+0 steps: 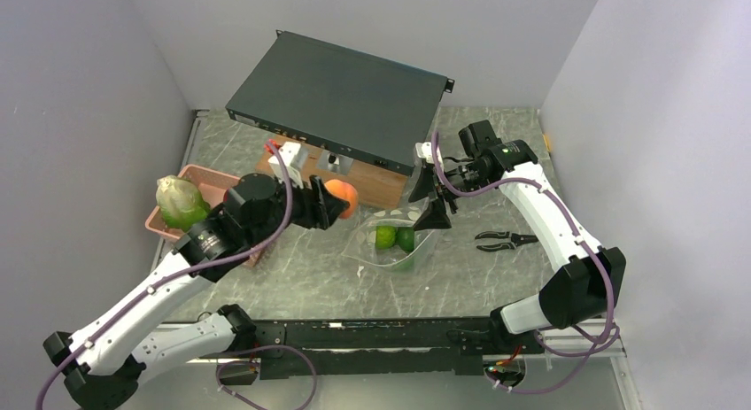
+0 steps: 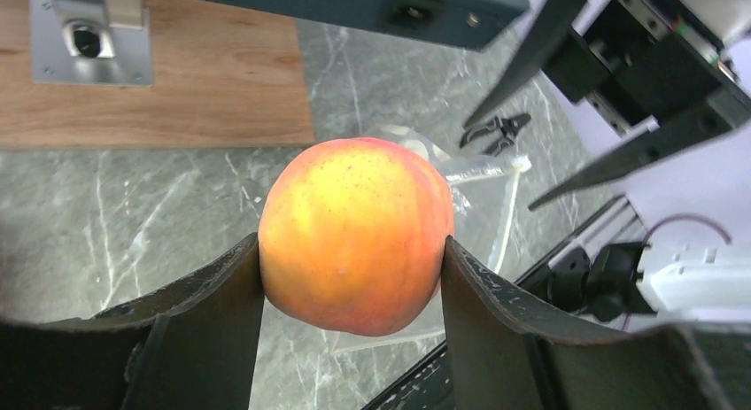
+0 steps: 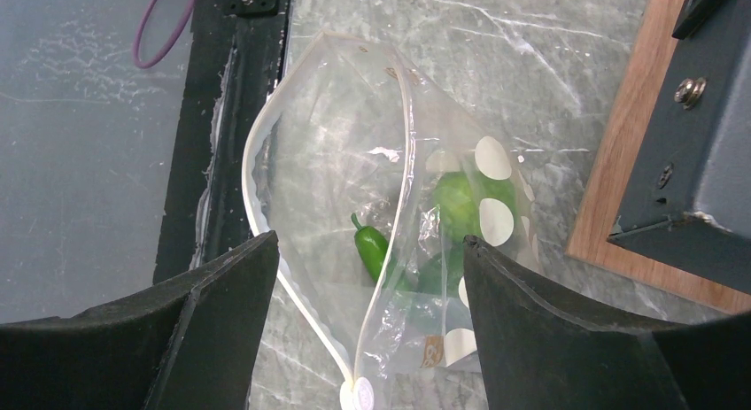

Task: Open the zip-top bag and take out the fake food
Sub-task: Place the fake fruit in the bin, then pick up the fake vegetable from the zipper food storage bag.

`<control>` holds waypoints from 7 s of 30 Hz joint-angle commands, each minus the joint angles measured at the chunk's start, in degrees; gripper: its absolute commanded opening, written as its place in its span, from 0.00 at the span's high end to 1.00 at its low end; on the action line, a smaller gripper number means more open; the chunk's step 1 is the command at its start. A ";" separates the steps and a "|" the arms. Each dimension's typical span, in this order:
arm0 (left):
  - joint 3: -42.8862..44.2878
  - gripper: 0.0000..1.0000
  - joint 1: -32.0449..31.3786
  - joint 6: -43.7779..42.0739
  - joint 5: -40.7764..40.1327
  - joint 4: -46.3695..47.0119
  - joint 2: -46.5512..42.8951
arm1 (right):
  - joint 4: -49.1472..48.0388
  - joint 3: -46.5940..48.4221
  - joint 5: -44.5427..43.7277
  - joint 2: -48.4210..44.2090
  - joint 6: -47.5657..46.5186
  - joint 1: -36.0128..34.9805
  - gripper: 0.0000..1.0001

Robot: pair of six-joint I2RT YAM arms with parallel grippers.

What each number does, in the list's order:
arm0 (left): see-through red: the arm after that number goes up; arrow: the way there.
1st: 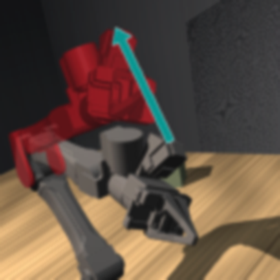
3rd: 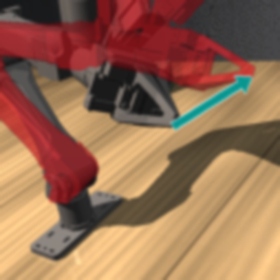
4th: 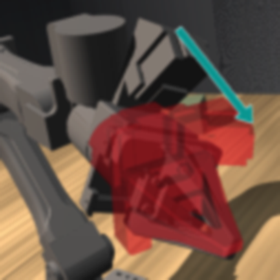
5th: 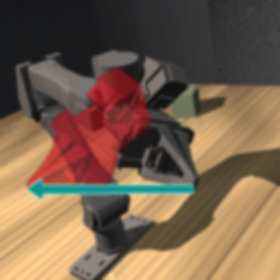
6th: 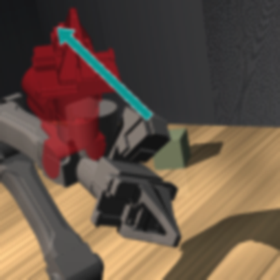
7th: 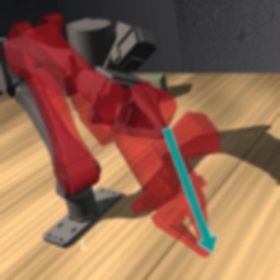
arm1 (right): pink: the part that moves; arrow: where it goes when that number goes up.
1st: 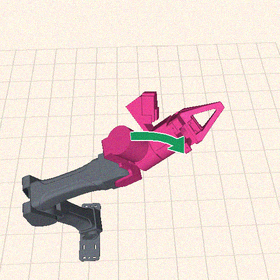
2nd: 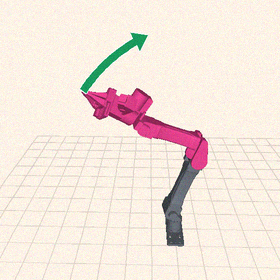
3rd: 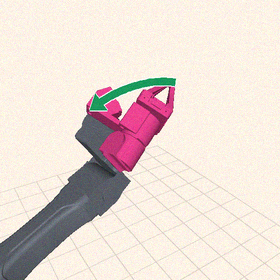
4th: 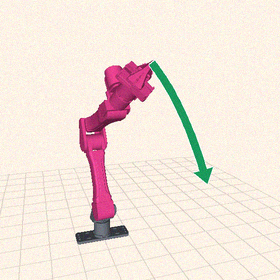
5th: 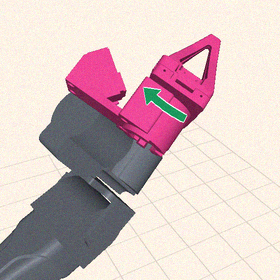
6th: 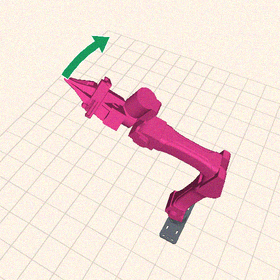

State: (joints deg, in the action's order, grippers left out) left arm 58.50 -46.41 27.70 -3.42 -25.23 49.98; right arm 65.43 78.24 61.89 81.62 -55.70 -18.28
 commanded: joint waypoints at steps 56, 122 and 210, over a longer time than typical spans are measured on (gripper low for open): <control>2.67 1.00 44.66 8.87 -8.94 -23.47 6.39 | -1.46 -0.45 2.27 -0.53 -0.39 0.26 0.22; -2.52 0.05 51.90 -18.13 -15.63 -5.33 21.19 | -0.87 0.95 1.75 2.23 -1.34 0.46 0.21; -6.27 0.54 -12.50 12.10 4.33 21.81 11.40 | -28.87 -21.28 -10.72 -12.21 26.60 -6.70 1.00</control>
State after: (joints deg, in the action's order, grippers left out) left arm 49.32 -57.39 41.28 2.96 -4.38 63.33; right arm 40.36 57.80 47.31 70.96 -34.15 -24.21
